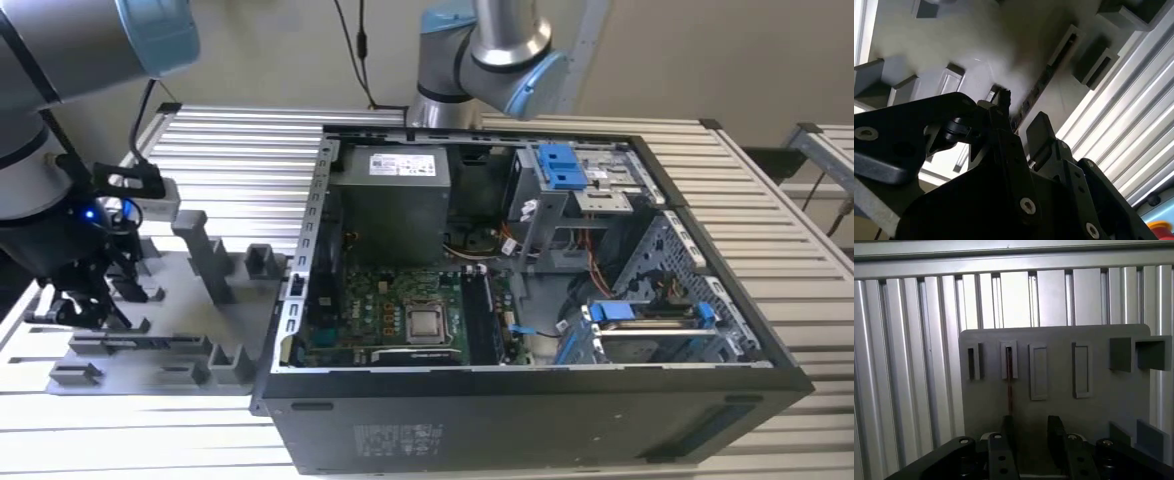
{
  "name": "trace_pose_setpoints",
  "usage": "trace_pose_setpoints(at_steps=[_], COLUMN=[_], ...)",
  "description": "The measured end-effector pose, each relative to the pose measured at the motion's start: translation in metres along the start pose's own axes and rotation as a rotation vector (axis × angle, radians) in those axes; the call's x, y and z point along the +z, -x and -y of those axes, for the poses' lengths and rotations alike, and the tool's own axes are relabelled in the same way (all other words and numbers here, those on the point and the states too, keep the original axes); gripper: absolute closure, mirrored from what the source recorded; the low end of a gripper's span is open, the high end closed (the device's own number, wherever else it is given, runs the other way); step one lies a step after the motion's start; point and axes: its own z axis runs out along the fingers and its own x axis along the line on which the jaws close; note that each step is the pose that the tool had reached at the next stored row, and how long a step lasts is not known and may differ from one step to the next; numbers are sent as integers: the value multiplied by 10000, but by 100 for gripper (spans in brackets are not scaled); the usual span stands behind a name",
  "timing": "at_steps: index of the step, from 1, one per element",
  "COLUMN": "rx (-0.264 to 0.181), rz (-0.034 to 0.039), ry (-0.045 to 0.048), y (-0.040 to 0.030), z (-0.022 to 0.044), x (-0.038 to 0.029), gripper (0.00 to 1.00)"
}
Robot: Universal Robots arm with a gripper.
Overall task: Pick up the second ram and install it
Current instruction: 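Pick up the second ram and move it above second insertion slot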
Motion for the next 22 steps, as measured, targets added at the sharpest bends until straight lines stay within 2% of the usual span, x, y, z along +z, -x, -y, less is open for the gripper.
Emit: trace_pose_setpoints(at_steps=[4, 11, 22], rx=[1, 0, -293], rz=[-1, -1, 6], ry=[0, 0, -44], y=[-45, -123, -133], z=[-4, 1, -13], x=[38, 148, 275], gripper=[58, 58, 58])
